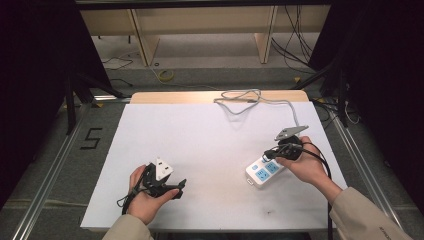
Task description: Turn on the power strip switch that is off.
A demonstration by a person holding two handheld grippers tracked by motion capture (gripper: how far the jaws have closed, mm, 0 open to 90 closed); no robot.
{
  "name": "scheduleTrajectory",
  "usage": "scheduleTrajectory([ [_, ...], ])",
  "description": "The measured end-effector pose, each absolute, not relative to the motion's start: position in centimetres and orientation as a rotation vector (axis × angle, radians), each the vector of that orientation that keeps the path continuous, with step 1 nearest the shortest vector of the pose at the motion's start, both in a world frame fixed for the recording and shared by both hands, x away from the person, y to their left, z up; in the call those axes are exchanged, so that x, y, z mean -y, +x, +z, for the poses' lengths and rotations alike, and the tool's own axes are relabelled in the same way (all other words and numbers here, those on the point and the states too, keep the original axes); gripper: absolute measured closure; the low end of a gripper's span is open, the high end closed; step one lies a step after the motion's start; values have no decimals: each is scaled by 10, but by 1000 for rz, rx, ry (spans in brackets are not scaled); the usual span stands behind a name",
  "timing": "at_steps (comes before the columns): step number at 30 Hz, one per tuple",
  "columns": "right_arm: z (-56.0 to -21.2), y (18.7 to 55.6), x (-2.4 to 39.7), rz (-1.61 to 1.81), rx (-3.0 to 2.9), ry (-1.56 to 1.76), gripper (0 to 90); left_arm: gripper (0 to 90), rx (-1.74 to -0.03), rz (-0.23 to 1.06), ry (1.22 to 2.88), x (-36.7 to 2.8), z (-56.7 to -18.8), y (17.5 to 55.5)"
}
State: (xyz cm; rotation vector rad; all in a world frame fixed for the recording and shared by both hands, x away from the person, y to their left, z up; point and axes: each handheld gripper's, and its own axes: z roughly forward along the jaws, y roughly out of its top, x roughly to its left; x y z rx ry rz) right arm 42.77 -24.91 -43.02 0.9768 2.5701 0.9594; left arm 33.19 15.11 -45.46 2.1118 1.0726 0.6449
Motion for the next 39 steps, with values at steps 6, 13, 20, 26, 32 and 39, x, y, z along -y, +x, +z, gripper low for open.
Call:
scheduleTrajectory([
  [6,-432,431,245,939,-2590,985,900,165,-1071,643,2113,-151,-455,332],
  [13,-434,434,241,905,-2620,997,900,165,-1072,640,2113,-151,-455,332],
  [20,-436,437,240,884,-2632,1024,900,165,-1071,640,2113,-151,-455,332],
  [26,-436,439,238,857,-2651,1021,900,165,-1071,641,2113,-151,-455,332],
  [32,-436,441,236,824,-2667,1025,900,165,-1070,641,2114,-151,-455,332],
  [39,-437,443,235,807,-2668,1013,900,165,-1070,642,2114,-151,-455,332],
])
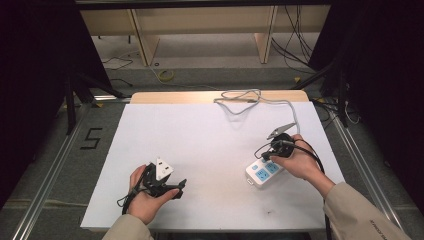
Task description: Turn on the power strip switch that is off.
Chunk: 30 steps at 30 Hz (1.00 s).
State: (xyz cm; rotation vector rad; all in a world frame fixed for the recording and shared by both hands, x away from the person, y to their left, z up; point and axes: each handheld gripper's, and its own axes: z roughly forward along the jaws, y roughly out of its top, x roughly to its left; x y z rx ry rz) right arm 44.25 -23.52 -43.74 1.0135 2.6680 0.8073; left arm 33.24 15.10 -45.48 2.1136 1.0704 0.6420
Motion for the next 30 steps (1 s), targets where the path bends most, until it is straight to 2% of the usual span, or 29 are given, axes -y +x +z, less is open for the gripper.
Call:
scheduleTrajectory([
  [30,-440,442,231,757,-2678,1026,900,165,-1070,646,2113,-151,-455,332],
])
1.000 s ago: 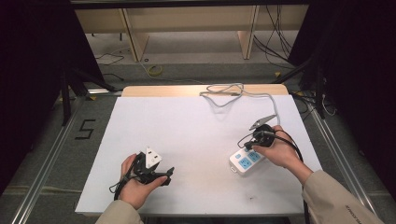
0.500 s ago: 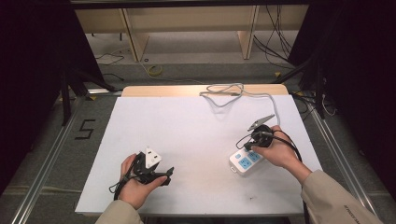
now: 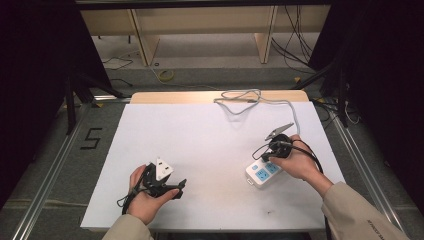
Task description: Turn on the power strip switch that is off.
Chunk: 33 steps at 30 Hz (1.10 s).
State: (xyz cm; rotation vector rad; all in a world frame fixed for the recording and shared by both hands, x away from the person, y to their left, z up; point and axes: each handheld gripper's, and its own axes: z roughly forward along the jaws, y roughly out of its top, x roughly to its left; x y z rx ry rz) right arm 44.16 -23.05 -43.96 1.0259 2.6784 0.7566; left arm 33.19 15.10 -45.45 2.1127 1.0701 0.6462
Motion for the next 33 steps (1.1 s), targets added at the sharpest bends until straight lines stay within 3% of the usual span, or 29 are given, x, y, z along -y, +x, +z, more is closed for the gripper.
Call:
scheduleTrajectory([
  [33,-440,442,227,711,-2679,1061,900,165,-1066,648,2119,-149,-455,332],
])
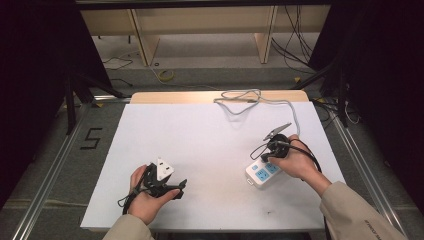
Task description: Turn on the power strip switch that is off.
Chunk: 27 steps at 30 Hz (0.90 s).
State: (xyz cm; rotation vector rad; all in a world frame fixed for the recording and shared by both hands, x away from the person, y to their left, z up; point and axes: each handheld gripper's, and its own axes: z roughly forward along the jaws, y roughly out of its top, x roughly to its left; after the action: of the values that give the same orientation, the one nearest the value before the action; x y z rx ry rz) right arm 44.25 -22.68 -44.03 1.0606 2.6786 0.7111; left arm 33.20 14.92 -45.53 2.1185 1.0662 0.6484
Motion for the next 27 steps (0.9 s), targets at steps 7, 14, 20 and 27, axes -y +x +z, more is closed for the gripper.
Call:
scheduleTrajectory([
  [7,-441,442,227,714,-2675,1058,900,165,-1067,646,2120,-149,-455,332],
  [14,-441,442,227,717,-2674,1061,900,165,-1067,645,2119,-149,-455,332],
  [20,-441,442,228,731,-2671,1075,900,165,-1065,646,2121,-149,-455,332],
  [27,-441,442,229,736,-2667,1077,900,165,-1064,644,2121,-149,-455,332],
])
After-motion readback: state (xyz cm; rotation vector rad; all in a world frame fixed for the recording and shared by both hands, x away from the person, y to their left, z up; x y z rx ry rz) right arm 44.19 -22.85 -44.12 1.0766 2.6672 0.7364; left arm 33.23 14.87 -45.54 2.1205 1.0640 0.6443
